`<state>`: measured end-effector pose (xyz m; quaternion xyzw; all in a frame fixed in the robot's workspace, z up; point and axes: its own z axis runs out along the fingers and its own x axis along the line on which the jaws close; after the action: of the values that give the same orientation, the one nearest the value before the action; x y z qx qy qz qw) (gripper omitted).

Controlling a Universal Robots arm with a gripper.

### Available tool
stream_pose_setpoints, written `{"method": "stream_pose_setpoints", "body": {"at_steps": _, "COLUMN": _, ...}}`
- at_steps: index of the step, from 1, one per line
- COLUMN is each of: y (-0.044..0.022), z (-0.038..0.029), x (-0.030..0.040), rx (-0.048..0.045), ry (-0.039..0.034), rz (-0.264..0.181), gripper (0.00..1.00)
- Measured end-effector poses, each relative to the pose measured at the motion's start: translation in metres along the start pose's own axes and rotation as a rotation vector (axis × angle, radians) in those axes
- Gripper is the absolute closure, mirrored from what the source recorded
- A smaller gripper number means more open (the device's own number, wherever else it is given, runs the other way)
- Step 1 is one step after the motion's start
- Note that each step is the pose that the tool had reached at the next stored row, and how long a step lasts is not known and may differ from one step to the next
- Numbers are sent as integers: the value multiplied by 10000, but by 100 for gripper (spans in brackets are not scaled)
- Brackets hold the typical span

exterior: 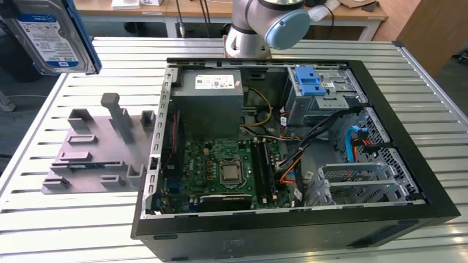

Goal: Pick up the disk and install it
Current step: 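Pick up the disk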

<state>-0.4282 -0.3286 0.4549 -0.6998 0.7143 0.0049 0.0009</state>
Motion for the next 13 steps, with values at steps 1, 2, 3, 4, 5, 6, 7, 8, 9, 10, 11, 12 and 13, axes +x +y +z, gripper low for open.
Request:
{"method": "stream_pose_setpoints", "body": {"at_steps": 1, "y": 0, "z": -9, "x": 0, "rx": -1, "ry": 0, "rz": 0, "gripper": 63}}
{"method": "stream_pose_setpoints", "body": {"at_steps": 2, "y": 0, "z": -18, "x": 0, "rx": -1, "ry": 1, "rz": 0, "gripper": 63}}
{"method": "stream_pose_setpoints", "body": {"at_steps": 3, "y": 0, "z": -28, "x": 0, "rx": 0, "ry": 1, "rz": 0, "gripper": 63}}
{"method": "stream_pose_setpoints", "body": {"at_steps": 4, "y": 0, "z": -38, "x": 0, "rx": 0, "ry": 1, "rz": 0, "gripper": 63}}
{"method": "stream_pose_setpoints", "body": {"at_steps": 5, "y": 0, "z": -49, "x": 0, "rx": 1, "ry": 1, "rz": 0, "gripper": 63}}
{"method": "stream_pose_setpoints", "body": {"at_steps": 6, "y": 0, "z": -59, "x": 0, "rx": 2, "ry": 1, "rz": 0, "gripper": 63}}
{"method": "stream_pose_setpoints", "body": {"at_steps": 7, "y": 0, "z": -71, "x": -1, "rx": 1, "ry": 1, "rz": 0, "gripper": 63}}
{"method": "stream_pose_setpoints", "body": {"at_steps": 8, "y": 0, "z": -82, "x": -1, "rx": 2, "ry": 1, "rz": 0, "gripper": 63}}
{"method": "stream_pose_setpoints", "body": {"at_steps": 9, "y": 1, "z": -94, "x": -1, "rx": 3, "ry": 1, "rz": 0, "gripper": 63}}
{"method": "stream_pose_setpoints", "body": {"at_steps": 10, "y": 1, "z": -104, "x": -1, "rx": 5, "ry": 1, "rz": 0, "gripper": 63}}
{"method": "stream_pose_setpoints", "body": {"at_steps": 11, "y": 0, "z": -114, "x": -1, "rx": 6, "ry": 1, "rz": 0, "gripper": 63}}
{"method": "stream_pose_setpoints", "body": {"at_steps": 12, "y": 0, "z": -125, "x": -1, "rx": 8, "ry": 1, "rz": 0, "gripper": 63}}
{"method": "stream_pose_setpoints", "body": {"at_steps": 13, "y": 1, "z": -136, "x": -1, "rx": 9, "ry": 1, "rz": 0, "gripper": 63}}
